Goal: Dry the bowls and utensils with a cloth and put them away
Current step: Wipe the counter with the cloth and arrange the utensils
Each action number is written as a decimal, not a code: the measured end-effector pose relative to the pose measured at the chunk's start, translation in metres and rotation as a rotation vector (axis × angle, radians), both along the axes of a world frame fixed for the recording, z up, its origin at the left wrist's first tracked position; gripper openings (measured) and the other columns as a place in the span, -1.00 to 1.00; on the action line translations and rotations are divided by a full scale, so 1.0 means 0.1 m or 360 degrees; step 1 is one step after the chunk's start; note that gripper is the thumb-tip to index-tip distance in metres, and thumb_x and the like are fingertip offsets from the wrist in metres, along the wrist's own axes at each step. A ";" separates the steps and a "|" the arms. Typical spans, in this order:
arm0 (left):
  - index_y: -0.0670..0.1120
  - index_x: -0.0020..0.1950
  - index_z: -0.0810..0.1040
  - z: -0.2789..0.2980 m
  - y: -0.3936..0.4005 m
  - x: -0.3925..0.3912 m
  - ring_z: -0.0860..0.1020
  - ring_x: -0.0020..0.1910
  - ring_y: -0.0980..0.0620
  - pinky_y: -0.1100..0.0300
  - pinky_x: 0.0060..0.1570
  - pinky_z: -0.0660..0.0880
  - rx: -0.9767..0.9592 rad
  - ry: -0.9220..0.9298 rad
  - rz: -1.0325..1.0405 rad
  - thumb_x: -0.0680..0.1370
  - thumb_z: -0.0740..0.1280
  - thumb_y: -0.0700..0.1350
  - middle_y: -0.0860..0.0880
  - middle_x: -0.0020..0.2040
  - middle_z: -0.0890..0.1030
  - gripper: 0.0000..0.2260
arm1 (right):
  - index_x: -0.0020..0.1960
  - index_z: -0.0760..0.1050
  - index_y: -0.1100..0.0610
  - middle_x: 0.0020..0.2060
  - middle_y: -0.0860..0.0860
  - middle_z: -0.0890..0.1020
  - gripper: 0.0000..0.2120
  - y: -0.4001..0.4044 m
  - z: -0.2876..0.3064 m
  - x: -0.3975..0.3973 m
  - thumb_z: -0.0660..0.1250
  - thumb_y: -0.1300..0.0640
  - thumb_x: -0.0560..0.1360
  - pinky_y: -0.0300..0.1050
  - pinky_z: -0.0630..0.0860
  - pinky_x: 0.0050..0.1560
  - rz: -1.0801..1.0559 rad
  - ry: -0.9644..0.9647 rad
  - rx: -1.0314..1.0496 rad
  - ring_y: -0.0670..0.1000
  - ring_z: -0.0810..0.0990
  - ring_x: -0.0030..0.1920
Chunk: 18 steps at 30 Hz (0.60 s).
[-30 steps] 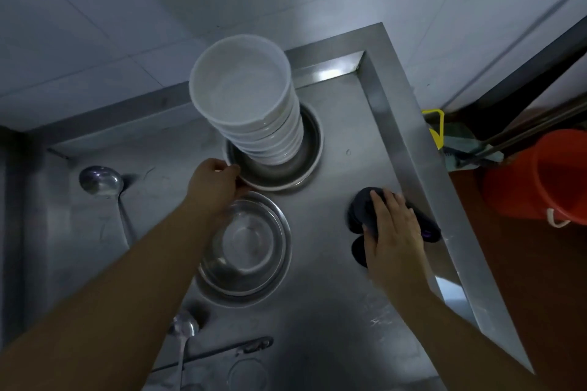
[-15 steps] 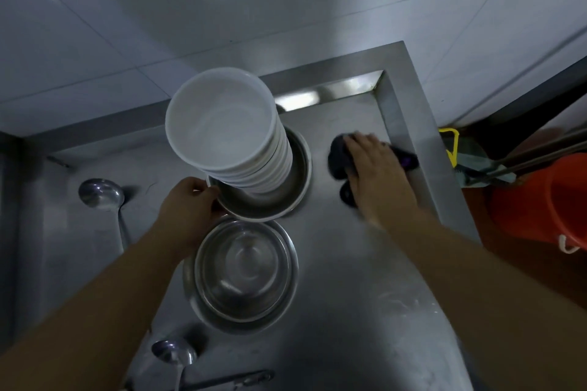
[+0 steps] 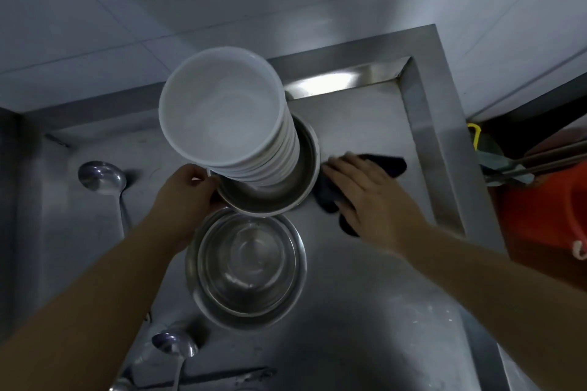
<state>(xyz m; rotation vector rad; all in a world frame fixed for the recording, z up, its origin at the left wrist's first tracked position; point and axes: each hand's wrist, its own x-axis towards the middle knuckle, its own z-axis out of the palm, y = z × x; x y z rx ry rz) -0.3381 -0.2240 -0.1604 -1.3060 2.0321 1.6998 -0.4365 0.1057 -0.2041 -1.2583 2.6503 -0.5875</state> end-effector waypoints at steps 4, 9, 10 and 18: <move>-0.09 0.21 0.62 0.04 0.03 0.00 0.75 0.01 -0.21 -0.27 0.15 0.66 0.0013 0.0035 0.0002 0.47 0.51 -0.02 -0.14 -0.02 0.77 -0.66 | 0.63 0.32 0.14 0.59 0.11 0.40 -0.49 0.09 -0.03 -0.26 0.26 0.03 0.72 0.23 0.27 0.57 0.0260 0.0038 0.0110 0.22 0.31 0.61; -0.01 0.30 0.58 0.06 0.08 0.03 0.77 -0.02 -0.20 -0.16 0.05 0.70 0.0119 0.0073 0.0051 0.61 0.45 -0.22 -0.14 -0.01 0.78 -0.71 | 0.67 0.20 0.17 0.62 0.20 0.31 -0.45 -0.51 0.00 -0.93 0.19 0.07 0.72 0.18 0.14 0.63 -0.0432 -0.0078 0.0066 0.30 0.22 0.63; -0.01 0.32 0.58 0.06 0.09 0.01 0.77 -0.02 -0.20 -0.12 -0.01 0.71 0.0121 0.0081 0.0071 0.62 0.43 -0.24 -0.15 -0.01 0.78 -0.70 | 0.68 0.19 0.17 0.63 0.20 0.30 -0.44 -0.58 -0.01 -0.95 0.18 0.06 0.72 0.18 0.14 0.63 -0.0477 -0.0067 0.0079 0.29 0.20 0.64; -0.07 0.36 0.60 0.12 0.19 -0.09 0.76 -0.02 -0.28 -0.12 -0.05 0.72 0.0222 0.0109 0.0168 0.63 0.42 -0.30 -0.26 0.07 0.75 -0.68 | 0.56 0.41 0.22 0.52 0.18 0.47 -0.52 0.13 -0.04 0.28 0.22 0.09 0.69 0.28 0.31 0.53 -0.0201 -0.0058 0.0018 0.29 0.38 0.55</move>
